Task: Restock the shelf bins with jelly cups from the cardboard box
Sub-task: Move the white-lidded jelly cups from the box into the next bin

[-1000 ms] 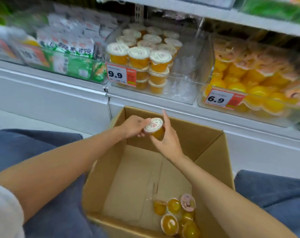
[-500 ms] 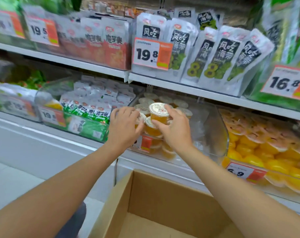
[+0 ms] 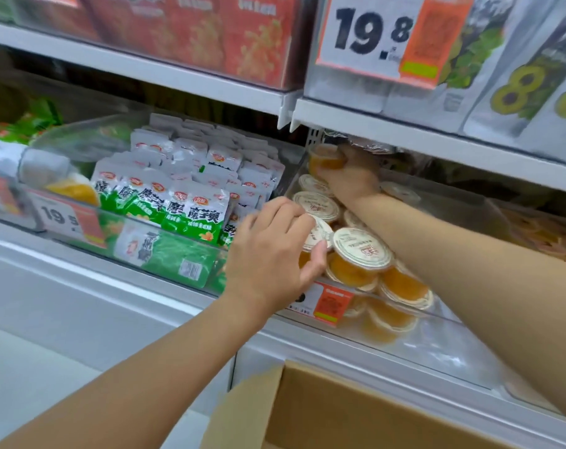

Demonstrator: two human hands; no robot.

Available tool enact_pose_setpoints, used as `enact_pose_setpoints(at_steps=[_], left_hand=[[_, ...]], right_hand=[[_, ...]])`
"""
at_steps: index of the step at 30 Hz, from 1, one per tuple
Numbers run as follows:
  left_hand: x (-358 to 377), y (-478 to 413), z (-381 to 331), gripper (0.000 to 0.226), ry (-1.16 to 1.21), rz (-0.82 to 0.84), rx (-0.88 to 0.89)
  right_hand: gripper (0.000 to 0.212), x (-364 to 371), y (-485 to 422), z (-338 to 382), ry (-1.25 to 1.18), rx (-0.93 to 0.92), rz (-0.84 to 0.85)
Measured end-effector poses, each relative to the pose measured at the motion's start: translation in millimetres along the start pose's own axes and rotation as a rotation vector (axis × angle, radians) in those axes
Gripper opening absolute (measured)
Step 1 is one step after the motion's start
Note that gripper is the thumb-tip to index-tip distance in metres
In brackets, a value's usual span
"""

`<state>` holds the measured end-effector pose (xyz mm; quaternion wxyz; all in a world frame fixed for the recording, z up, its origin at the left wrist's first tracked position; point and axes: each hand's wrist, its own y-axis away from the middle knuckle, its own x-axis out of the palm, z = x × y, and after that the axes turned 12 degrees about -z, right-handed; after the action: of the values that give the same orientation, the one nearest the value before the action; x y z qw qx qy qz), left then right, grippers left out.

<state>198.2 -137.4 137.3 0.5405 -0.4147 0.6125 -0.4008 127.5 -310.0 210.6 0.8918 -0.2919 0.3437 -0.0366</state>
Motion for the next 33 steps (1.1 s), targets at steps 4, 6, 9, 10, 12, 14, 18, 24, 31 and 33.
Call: enact_pose_setpoints(at_steps=[4, 6, 9, 10, 12, 14, 18, 24, 31, 33], left_hand=[[1, 0, 2, 0.033, -0.02, 0.0, -0.002], [1, 1, 1, 0.033, -0.014, -0.004, -0.001], [1, 1, 1, 0.032, -0.011, -0.017, 0.001], [1, 0, 1, 0.032, -0.012, -0.018, 0.0], [2, 0, 1, 0.032, -0.013, -0.017, 0.0], [1, 1, 0, 0.032, -0.012, -0.009, 0.001], [1, 0, 1, 0.032, -0.014, 0.007, -0.002], [0, -1, 0, 0.031, -0.016, 0.039, -0.017], [-6, -2, -6, 0.031, 0.029, 0.11, -0.07], [-7, -1, -11, 0.031, 0.065, 0.117, -0.1]], right_hand=[[0.049, 9, -13, 1, 0.154, 0.02, 0.035], [0.046, 9, -18, 4, 0.24, 0.038, 0.033], [0.044, 12, -23, 7, 0.324, 0.032, 0.05], [0.044, 14, -23, 7, 0.324, 0.034, 0.059], [0.047, 16, -24, 7, 0.314, 0.038, 0.074], [0.049, 14, -22, 8, 0.327, 0.036, 0.077], [0.059, 4, -19, 6, 0.34, 0.02, 0.105], [0.042, -27, 6, -4, 0.318, -0.133, 0.114], [0.041, -112, 61, -62, 0.284, -0.019, -0.019], [0.048, -127, 72, -76, 0.112, 0.285, -0.109]])
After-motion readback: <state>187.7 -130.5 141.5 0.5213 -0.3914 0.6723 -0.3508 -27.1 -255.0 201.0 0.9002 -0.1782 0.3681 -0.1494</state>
